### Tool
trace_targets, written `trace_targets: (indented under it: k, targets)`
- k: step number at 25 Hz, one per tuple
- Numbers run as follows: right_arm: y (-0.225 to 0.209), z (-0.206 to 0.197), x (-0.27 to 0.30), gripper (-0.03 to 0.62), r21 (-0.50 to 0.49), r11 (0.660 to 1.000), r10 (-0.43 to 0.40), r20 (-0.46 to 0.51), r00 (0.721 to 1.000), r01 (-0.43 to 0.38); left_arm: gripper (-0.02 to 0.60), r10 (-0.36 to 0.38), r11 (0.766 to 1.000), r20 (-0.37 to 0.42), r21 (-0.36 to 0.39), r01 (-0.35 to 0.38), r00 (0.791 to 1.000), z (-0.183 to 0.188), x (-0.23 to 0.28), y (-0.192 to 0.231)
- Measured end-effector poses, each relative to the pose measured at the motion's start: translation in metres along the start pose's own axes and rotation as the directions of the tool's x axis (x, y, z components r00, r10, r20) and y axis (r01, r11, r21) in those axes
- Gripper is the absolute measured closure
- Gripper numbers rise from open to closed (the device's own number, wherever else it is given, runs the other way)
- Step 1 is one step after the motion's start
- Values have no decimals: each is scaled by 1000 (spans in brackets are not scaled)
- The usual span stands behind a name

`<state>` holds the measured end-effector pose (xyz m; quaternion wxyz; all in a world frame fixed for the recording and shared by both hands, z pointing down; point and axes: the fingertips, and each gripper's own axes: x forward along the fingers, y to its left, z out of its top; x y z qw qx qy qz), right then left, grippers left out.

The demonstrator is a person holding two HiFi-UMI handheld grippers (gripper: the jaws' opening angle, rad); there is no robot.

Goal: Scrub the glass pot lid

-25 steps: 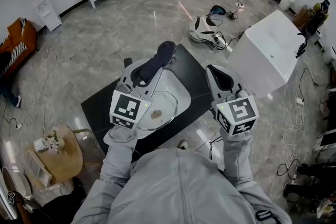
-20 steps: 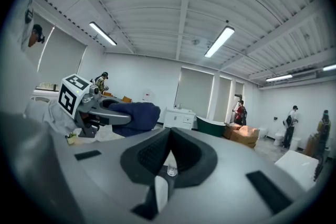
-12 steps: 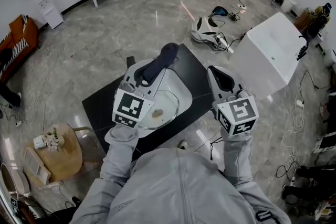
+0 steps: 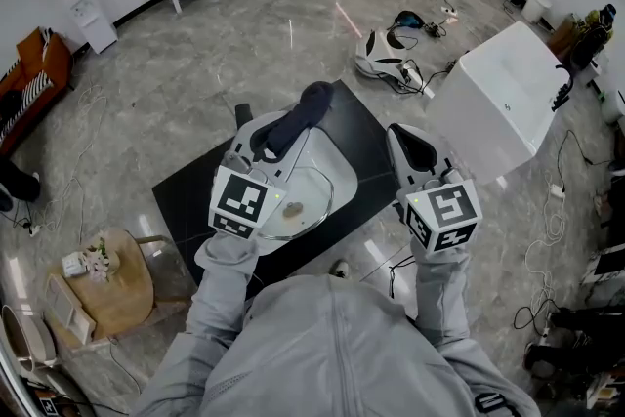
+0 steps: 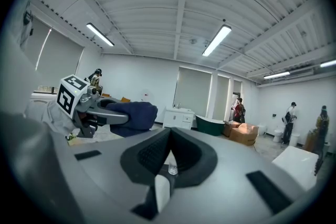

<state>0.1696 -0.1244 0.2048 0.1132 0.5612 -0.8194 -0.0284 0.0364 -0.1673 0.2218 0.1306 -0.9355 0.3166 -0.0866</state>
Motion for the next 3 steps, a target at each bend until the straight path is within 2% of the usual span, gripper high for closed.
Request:
trace_targets:
  k: [3]
  targets:
    - [1,-2,0,566,-1,1000,-1,-2,1000,1,468,0,1000,0,-1,0,1000,-2,-1,0]
